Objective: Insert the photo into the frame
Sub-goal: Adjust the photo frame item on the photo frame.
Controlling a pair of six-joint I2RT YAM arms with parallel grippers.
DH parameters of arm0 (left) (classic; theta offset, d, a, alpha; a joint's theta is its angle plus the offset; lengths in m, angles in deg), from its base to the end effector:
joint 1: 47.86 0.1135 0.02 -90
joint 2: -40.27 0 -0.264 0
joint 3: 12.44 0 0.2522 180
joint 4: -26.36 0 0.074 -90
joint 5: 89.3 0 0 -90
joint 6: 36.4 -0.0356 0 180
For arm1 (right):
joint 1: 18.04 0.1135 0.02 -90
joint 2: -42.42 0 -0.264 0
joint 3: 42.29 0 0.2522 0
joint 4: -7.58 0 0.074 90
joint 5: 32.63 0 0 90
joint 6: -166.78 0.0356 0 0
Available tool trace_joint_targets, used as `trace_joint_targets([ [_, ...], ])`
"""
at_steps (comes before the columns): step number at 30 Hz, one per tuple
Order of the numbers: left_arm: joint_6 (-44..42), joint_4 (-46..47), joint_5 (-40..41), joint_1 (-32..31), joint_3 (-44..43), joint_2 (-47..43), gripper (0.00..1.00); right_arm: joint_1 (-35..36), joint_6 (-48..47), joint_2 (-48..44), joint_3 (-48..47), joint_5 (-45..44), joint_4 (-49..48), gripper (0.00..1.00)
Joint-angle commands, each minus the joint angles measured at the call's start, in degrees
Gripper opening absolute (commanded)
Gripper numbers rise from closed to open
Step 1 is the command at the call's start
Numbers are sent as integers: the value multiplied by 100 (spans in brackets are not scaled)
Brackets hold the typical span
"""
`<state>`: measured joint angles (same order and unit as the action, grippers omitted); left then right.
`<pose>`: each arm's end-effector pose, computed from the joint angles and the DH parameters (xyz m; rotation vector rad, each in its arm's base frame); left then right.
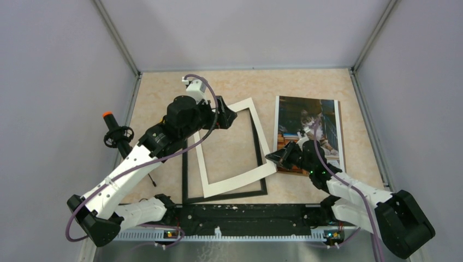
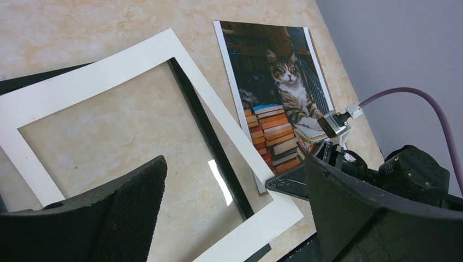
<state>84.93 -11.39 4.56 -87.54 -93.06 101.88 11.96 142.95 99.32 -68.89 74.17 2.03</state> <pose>0.1836 -0.1492 0.3927 0.0961 1.9715 -0.7673 0.1609 0.1048 0.1622 0.4966 2.2062 1.2945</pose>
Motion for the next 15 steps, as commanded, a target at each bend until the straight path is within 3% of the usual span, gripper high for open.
trace_joint_targets([
  [1,-57,219,-4,-8,-57,-124,99,226,356,-125,142,-308,-458,0],
  [7,-26,268,-76,-7,-40,-85,98,969,731,-11,182,-1069,-667,0],
  [15,-42,232,-18,-7,-24,-136,99,1327,843,-144,-77,-1656,-191,0],
])
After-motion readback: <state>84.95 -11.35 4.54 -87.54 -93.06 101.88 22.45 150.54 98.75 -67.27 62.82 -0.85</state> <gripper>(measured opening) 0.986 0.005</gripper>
